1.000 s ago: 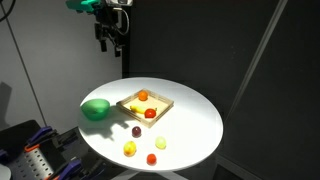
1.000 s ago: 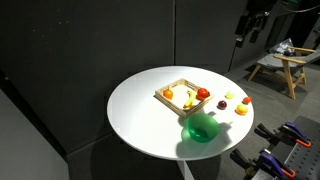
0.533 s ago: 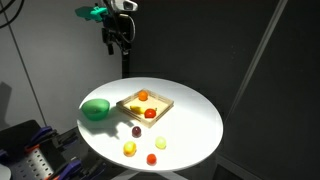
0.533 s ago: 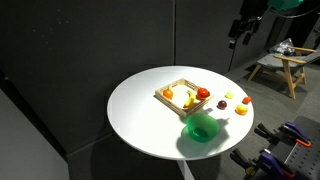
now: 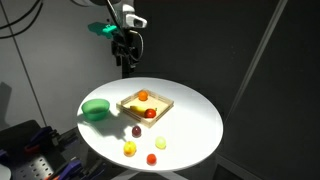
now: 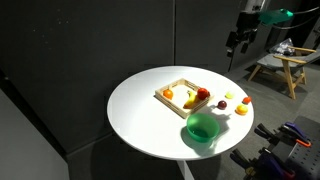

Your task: Put the plum in the green bowl

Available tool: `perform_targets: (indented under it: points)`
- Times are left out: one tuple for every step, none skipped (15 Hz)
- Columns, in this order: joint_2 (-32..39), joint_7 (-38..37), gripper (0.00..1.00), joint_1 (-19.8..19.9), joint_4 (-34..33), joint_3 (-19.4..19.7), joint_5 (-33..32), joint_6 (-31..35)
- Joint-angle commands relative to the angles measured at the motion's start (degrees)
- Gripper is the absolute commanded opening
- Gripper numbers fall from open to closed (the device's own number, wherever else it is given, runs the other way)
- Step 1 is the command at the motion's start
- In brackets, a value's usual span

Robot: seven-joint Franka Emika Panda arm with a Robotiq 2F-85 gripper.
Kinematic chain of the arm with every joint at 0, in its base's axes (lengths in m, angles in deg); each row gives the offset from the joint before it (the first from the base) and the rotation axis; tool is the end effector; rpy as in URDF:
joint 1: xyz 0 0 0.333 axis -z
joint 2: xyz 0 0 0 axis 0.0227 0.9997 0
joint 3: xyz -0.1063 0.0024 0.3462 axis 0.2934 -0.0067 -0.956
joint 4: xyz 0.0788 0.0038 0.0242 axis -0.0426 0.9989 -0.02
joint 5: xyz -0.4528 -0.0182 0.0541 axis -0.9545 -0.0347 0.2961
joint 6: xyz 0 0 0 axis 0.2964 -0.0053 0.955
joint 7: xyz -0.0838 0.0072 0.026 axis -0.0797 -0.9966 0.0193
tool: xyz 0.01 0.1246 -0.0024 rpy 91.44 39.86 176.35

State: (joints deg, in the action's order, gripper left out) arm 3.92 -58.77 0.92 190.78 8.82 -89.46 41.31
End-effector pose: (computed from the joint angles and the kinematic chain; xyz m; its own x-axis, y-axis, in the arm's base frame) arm 0.5124 -0.0659 0.4163 0.9896 -0.1362 0.0471 -0.1365 -0.9906 0.0024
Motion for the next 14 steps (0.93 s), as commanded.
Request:
perform_targets:
  points:
    - [3.70,2.22,1.00,1.00,-1.36,0.62,1.20,3.29]
    - [4.80,2.11,1.00,1.16,-1.35,0.66,1.18,4.69]
    - [5.91,1.82,1.00,1.33,-1.44,0.66,1.12,5.81]
    - [7.18,1.52,1.00,1.50,-1.57,0.66,1.04,6.95]
    - [8.28,1.54,1.00,1.60,-1.64,0.70,1.08,7.87]
    - [9.55,1.48,1.00,1.77,-1.82,0.76,1.01,8.56]
    - [10.79,1.43,1.00,1.90,-2.01,0.83,0.95,9.10]
    - [12.04,1.45,1.00,2.05,-2.19,0.89,0.97,9.67]
    - [13.27,1.49,1.00,2.20,-2.38,0.97,0.97,10.16]
    - [14.59,1.56,1.00,2.41,-2.68,1.07,0.93,10.62]
    - [15.75,1.47,1.00,2.58,-3.02,1.14,0.86,10.93]
    - [16.96,1.63,1.00,2.79,-3.39,1.22,0.83,11.37]
    - [18.17,2.12,1.00,2.99,-3.83,1.26,0.68,11.85]
    - [19.20,2.63,1.00,3.16,-4.34,1.28,0.64,12.09]
